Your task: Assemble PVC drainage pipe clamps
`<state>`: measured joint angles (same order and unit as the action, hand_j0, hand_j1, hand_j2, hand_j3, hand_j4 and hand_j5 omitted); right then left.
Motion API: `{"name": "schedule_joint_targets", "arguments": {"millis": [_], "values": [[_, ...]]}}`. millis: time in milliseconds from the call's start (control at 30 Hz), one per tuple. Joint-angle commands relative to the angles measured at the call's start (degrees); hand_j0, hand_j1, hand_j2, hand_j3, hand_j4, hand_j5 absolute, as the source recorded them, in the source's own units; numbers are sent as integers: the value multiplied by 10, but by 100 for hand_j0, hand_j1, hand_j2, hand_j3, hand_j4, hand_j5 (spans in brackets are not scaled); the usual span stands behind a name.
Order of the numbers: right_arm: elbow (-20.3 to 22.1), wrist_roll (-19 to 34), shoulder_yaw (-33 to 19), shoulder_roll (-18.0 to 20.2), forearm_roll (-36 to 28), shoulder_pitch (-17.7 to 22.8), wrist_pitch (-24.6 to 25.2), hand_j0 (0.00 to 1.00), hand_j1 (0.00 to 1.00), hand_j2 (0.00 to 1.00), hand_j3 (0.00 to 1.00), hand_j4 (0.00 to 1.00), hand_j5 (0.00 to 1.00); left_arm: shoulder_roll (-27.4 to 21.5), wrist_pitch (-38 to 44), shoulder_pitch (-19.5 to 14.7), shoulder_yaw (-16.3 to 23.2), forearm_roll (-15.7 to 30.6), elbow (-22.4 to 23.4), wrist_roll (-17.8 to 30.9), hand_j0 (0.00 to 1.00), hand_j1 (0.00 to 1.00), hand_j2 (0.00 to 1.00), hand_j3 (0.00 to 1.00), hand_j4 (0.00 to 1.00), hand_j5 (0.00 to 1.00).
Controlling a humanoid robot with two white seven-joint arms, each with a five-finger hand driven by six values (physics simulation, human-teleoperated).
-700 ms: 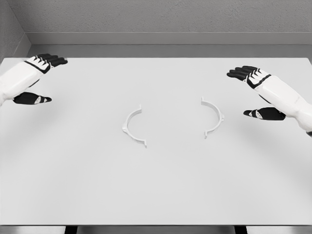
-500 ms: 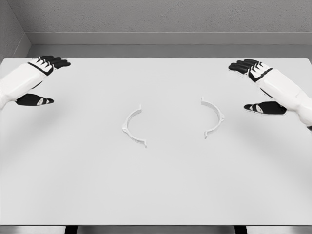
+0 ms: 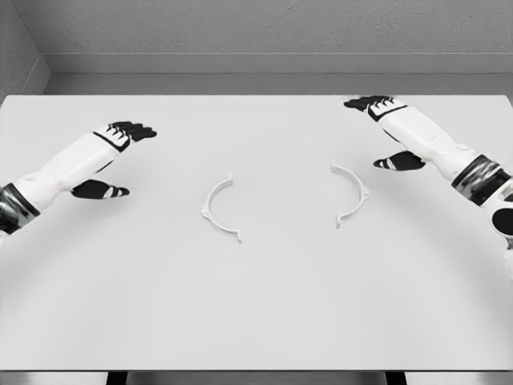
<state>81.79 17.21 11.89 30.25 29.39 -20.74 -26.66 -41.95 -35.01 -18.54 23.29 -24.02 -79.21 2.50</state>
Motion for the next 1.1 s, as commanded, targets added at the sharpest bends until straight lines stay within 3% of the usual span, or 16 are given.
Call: {"name": "schedule_joint_targets", "arguments": {"millis": [0, 133, 300, 567, 1067], "values": [[4, 0, 1, 2, 2, 0, 6, 100, 100, 100, 100, 100, 100, 6, 0, 0, 9, 3, 3, 0, 100, 100, 100, 100, 100, 100], [40, 3, -16, 14, -6, 21, 1, 100, 100, 100, 100, 100, 100, 15, 0, -6, 34, 3, 0, 0, 100, 100, 100, 100, 100, 100], [40, 4, -15, 24, 0, 44, 2, 100, 100, 100, 100, 100, 100, 30, 0, -22, 58, 1, -2, 0, 100, 100, 100, 100, 100, 100], [35, 4, -12, 32, 1, 62, 2, 100, 100, 100, 100, 100, 100, 42, 0, -25, 63, 0, -2, 0, 100, 100, 100, 100, 100, 100], [-53, 4, 23, 9, 1, 31, 5, 100, 100, 100, 100, 100, 100, 64, 0, -36, 84, -23, 4, 0, 100, 100, 100, 100, 100, 100]]}}
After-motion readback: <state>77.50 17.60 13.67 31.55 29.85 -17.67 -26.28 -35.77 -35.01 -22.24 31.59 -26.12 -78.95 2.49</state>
